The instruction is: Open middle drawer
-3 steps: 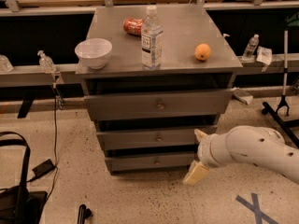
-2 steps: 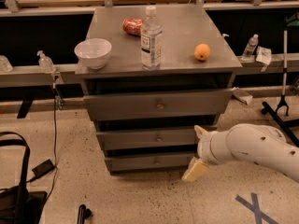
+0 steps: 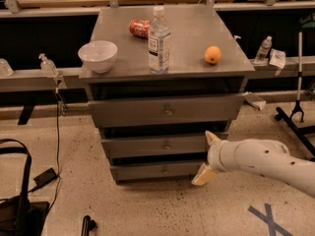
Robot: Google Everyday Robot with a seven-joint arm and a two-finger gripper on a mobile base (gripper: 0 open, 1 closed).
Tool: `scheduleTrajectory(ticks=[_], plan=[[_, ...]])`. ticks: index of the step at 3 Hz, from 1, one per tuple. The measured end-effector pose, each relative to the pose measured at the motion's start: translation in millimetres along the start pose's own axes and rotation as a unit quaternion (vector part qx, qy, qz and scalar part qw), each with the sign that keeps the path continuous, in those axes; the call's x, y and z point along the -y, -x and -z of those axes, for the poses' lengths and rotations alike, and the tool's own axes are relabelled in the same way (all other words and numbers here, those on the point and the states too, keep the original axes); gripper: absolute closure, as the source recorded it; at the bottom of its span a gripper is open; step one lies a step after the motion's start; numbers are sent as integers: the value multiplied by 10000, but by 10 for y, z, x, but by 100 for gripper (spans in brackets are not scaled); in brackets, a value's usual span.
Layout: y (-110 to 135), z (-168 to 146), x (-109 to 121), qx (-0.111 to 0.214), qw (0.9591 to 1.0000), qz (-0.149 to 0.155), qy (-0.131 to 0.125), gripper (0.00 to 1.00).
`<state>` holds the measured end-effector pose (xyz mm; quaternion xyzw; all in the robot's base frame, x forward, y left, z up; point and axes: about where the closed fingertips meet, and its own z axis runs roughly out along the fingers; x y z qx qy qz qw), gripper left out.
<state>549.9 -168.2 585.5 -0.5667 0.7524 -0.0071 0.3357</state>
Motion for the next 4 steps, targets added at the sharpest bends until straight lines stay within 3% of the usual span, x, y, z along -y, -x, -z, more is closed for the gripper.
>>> scheduleTrajectory(ticks=[1,2,4], plan=[[-162,-502,254,288,9991,-71,-294,0],[-296,-942,434,561,9979,-128,-305,0],[-441,-1374,558,667,9975,-65,-209,0]])
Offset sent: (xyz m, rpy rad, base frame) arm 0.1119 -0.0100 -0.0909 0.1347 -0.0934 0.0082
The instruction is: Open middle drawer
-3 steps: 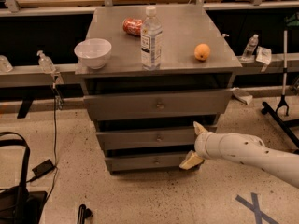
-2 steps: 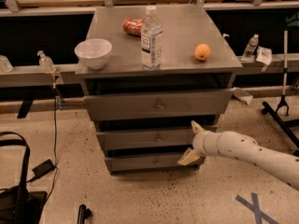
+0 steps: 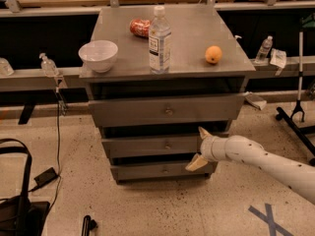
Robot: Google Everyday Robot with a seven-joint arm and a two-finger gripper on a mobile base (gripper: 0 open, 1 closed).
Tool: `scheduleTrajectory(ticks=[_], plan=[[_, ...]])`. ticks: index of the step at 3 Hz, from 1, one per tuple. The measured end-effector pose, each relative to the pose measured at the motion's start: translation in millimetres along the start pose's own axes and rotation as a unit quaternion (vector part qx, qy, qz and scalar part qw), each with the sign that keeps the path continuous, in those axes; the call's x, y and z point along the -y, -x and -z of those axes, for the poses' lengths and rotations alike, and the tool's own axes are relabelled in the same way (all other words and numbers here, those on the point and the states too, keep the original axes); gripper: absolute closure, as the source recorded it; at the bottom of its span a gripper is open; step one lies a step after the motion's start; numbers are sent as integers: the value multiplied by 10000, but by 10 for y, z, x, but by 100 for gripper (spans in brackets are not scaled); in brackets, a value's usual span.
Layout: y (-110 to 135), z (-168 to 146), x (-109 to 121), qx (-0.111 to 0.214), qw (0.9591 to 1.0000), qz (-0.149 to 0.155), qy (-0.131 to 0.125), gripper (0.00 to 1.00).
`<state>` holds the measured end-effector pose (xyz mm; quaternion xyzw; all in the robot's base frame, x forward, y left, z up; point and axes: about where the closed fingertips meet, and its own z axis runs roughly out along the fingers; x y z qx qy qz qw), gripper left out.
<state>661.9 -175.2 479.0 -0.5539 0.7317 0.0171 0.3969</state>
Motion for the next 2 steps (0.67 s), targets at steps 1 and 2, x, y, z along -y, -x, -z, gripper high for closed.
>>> scheduleTrajectory(ticks=[1,2], plan=[[-103,-282,137,107,9998,-88,130,0],[-150,-428,316,159,9995,-156,211,0]])
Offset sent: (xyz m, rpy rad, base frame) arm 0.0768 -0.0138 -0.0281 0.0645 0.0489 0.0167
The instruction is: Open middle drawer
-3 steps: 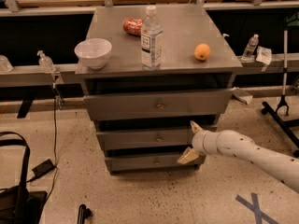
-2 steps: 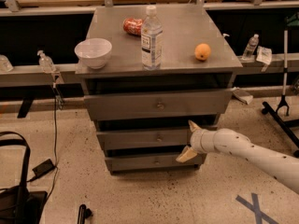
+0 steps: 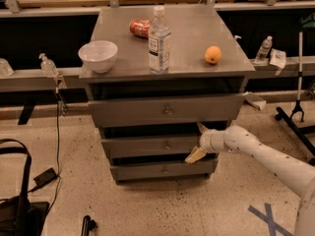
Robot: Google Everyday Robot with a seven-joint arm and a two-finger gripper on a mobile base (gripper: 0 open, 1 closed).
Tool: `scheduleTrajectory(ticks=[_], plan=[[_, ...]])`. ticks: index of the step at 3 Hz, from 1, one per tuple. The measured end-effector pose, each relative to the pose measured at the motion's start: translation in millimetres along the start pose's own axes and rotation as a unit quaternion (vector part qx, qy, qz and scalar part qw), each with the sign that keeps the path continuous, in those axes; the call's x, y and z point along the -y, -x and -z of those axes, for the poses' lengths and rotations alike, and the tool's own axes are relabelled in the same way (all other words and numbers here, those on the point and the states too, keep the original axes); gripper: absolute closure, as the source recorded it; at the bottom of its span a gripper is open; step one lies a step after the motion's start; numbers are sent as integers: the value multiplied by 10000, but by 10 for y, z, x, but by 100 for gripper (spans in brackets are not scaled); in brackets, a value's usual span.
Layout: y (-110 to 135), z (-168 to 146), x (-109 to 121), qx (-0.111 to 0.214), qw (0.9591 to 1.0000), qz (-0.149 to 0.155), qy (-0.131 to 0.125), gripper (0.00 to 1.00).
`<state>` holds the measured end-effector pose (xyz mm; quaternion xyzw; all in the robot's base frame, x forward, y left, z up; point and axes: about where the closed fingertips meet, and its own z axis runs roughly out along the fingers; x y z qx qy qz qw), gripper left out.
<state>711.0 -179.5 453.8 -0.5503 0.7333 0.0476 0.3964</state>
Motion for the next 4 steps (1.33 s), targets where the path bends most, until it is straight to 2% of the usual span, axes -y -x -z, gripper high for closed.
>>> scheduleTrajectory(ticks=[1,2,3,4], plan=[[-7,-146,140,-50,9999,-22,150,12],[-48,-258,126,-152,9993,-30,351,27],[-125,-311,-33,-198,9984,-62,530,36],[-133,-254,-202,-159,9979,-38,621,33]])
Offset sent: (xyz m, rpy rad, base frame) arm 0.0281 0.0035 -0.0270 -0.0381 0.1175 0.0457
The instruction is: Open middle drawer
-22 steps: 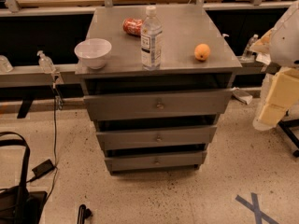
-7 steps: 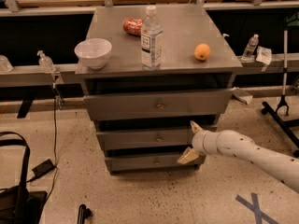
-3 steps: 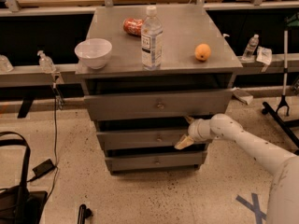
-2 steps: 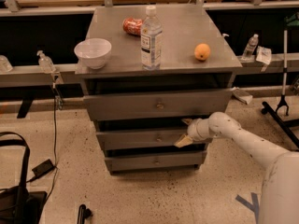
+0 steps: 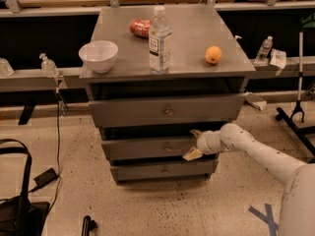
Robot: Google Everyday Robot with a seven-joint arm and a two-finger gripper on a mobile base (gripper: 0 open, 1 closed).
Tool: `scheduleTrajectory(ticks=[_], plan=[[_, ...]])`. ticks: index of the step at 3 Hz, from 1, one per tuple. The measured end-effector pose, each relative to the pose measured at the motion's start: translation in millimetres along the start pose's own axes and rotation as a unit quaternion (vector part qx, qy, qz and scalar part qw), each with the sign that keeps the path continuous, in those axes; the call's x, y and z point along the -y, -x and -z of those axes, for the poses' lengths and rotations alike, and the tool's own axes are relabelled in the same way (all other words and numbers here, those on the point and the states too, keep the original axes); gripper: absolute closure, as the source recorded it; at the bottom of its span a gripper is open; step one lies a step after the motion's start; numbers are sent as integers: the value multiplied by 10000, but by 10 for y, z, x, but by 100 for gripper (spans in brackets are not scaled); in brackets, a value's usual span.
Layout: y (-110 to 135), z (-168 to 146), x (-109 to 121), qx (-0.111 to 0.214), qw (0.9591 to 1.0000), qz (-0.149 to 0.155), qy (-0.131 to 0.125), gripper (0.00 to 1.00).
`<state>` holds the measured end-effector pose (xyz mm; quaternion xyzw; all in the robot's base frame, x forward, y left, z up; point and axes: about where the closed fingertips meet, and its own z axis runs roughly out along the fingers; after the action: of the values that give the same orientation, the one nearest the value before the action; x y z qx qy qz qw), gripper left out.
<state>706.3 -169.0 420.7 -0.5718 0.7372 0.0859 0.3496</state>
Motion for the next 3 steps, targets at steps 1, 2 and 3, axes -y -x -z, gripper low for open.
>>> scheduleTrajectory(ticks=[1,2,3], plan=[[2,3,1,0,10000,0,0,22],[3,4,1,0,10000,0,0,25],[-30,193,-315,100,9999,37,131,25]])
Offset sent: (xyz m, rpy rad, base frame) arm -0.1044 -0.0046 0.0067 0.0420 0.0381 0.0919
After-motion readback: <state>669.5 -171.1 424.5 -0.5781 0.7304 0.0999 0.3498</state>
